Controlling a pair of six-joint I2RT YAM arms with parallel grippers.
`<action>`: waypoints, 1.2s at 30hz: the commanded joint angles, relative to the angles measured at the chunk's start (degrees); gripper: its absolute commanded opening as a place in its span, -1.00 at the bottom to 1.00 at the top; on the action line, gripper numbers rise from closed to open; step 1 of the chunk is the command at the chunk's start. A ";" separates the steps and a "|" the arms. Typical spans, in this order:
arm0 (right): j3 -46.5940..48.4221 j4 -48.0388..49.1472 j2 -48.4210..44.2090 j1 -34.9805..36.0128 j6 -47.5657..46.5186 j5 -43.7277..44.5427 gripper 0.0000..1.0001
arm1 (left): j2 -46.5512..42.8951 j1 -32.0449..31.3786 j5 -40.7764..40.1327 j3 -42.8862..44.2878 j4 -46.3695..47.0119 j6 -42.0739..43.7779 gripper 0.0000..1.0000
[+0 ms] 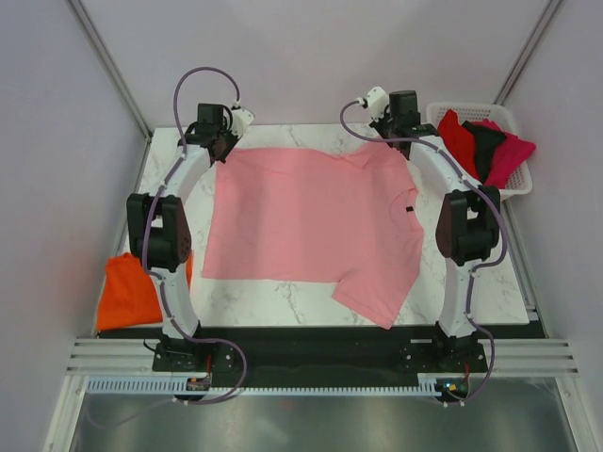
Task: Fold and stack the t-shirts
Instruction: Fold the tshirt
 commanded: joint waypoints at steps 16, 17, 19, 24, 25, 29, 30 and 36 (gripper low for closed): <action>-17.60 -5.61 -20.67 0.29 6.77 -2.95 -1.00 | -12.11 1.36 4.18 -9.61 1.29 2.33 -0.95; -18.22 -6.04 -21.46 0.20 6.95 -3.12 -1.00 | -12.20 1.36 4.10 -9.78 1.29 2.42 -0.95; -19.79 -6.49 -23.48 0.20 7.21 -3.47 -1.00 | -12.20 1.53 4.09 -10.14 1.38 2.42 -0.95; -22.00 -8.77 -27.26 0.29 7.47 -4.18 -1.00 | -11.41 1.97 4.27 -10.14 1.55 2.33 -0.95; -22.18 -9.12 -27.71 0.20 7.65 -4.52 -1.00 | -11.41 2.06 4.36 -10.31 1.64 2.42 -0.95; -23.58 -10.53 -30.34 0.20 8.27 -5.23 -1.00 | -12.55 2.15 4.53 -12.32 1.64 3.74 -0.95; -24.37 -10.79 -31.30 0.20 8.44 -5.41 -1.00 | -13.25 2.15 4.53 -12.77 1.64 4.61 -0.95; -28.84 -13.16 -35.08 0.20 9.76 -8.39 -1.00 | -15.10 2.15 5.94 -17.07 1.81 7.95 -0.95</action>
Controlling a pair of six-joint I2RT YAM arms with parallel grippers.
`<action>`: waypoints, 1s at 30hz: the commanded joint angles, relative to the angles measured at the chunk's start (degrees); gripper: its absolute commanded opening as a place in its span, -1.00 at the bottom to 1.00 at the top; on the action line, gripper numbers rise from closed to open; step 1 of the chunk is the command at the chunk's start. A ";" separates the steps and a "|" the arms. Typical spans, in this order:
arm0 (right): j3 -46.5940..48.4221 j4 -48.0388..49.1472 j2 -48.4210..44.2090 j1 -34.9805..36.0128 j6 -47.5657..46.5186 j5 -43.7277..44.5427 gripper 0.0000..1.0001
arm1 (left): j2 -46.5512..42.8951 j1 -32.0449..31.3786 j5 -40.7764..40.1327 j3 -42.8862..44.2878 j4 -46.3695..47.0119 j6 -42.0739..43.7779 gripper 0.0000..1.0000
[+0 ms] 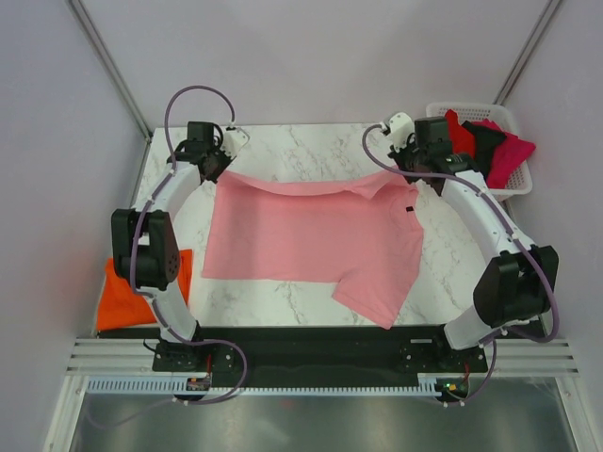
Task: Fold and stack the t-shirts
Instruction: Fold the tshirt
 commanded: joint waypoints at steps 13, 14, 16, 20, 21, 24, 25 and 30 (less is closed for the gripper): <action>-13.88 -9.48 -14.22 1.13 5.43 -11.52 -0.77 | -10.76 2.83 0.89 -14.87 1.01 4.99 -0.65; -13.62 -9.58 -15.45 1.13 5.43 -11.52 -0.60 | -12.33 3.71 0.89 -16.10 1.09 4.21 -0.44; -12.57 -9.41 -15.81 1.04 4.91 -11.26 -0.24 | -13.31 3.98 0.89 -16.20 1.27 3.94 0.02; -8.70 -5.91 -10.04 0.95 4.29 -8.72 -0.13 | -11.57 3.55 2.90 -9.81 1.09 1.84 0.20; -7.56 -5.11 -8.36 0.95 4.20 -8.10 -0.13 | -8.78 3.19 2.99 -8.21 0.92 1.04 0.19; -3.70 -2.99 -0.63 1.04 4.20 -5.47 -0.16 | -3.67 1.61 3.70 -1.01 -3.47 -1.33 0.06; -2.47 -2.55 1.39 0.95 3.94 -4.76 -0.17 | -0.69 1.35 4.39 0.66 -4.43 -2.03 0.03; 2.90 -0.27 11.86 0.43 2.18 -0.46 -0.21 | 6.54 0.82 5.28 9.37 -9.19 -5.90 -0.20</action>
